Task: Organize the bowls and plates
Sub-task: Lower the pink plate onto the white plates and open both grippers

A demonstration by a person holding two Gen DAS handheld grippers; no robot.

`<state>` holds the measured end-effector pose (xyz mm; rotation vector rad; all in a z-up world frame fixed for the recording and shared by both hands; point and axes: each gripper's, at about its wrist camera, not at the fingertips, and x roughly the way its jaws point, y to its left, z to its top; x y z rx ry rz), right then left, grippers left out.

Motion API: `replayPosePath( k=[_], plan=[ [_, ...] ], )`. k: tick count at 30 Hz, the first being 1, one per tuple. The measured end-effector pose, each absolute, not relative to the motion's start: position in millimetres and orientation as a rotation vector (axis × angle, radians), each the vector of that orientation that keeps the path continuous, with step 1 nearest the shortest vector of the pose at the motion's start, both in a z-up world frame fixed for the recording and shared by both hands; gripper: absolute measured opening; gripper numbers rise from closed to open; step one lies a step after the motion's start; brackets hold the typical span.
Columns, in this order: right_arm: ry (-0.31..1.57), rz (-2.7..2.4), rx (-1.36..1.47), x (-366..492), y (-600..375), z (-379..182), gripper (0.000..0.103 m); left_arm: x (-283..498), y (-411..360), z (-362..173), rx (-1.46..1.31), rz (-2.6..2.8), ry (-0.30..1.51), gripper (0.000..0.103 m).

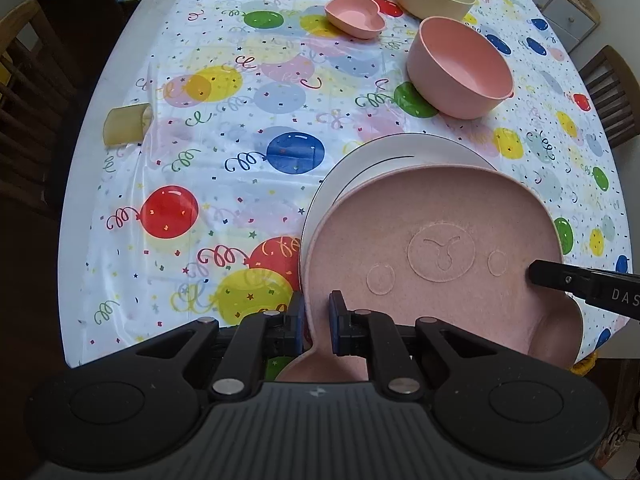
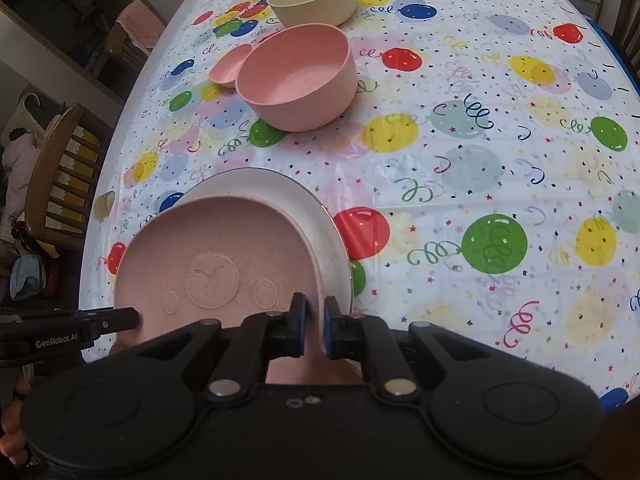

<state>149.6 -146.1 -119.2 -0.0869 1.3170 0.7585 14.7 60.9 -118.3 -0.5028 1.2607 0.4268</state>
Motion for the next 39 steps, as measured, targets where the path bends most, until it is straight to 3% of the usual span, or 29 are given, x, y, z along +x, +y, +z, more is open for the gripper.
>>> replayPosePath(
  k=[16, 35, 39],
  plan=[
    [1.331, 0.742, -0.136, 153, -136, -128, 0.014, 20, 67, -123, -0.481, 0.418, 1.26, 0.012],
    [1.205, 0.81, -0.131, 143, -140, -85, 0.037, 20, 49, -69, -0.373, 0.386, 1.126, 0.013],
    [1.153, 0.825, -0.135, 138, -138, -69, 0.05, 25, 45, -52, -0.356, 0.379, 1.071, 0.015]
  ],
)
